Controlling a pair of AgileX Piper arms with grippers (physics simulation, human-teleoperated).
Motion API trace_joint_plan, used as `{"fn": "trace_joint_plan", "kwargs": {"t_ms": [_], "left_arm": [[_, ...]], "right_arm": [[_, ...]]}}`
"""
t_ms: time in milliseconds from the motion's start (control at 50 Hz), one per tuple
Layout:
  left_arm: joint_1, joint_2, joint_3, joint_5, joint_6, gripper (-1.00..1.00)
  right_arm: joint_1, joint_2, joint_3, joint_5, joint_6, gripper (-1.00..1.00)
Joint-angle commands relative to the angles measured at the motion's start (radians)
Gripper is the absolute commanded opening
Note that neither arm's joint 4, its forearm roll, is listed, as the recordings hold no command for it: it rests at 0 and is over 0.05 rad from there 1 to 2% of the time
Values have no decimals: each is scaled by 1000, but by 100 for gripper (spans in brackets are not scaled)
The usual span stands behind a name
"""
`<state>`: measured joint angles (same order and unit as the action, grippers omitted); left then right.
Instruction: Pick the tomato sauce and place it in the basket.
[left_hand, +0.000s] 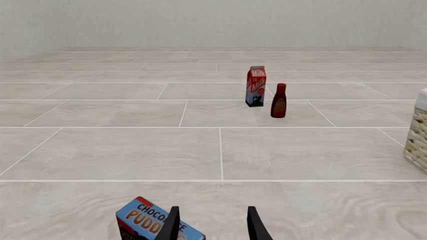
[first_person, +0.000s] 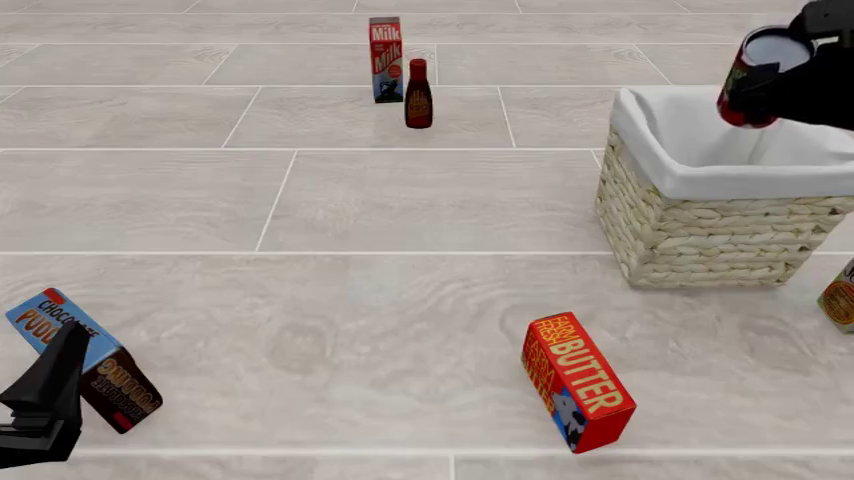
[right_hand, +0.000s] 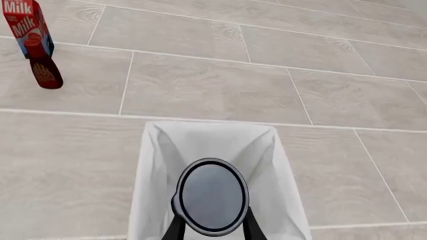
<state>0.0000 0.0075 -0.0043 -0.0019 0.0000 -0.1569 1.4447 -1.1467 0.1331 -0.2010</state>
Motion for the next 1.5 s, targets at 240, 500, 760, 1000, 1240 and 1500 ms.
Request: {"fn": "trace_joint_plan", "kwargs": {"t_ms": [240,500,760,1000,1240,1500], "left_arm": [[0,0,0,0,0,100],[0,0,0,0,0,100],[0,0,0,0,0,100],[0,0,0,0,0,100],[0,0,0,0,0,100],[0,0,0,0,0,100]], "right_arm": [[0,14,10,-13,7,-100],[-5,22,22,-19,-2,-100],[-6,25,32,-23,-4,-100],[-5,32,31,-22,-9,-100],[-6,36,31,-20,-6,-100],[-1,42,35,-24,-6,-100]]}}
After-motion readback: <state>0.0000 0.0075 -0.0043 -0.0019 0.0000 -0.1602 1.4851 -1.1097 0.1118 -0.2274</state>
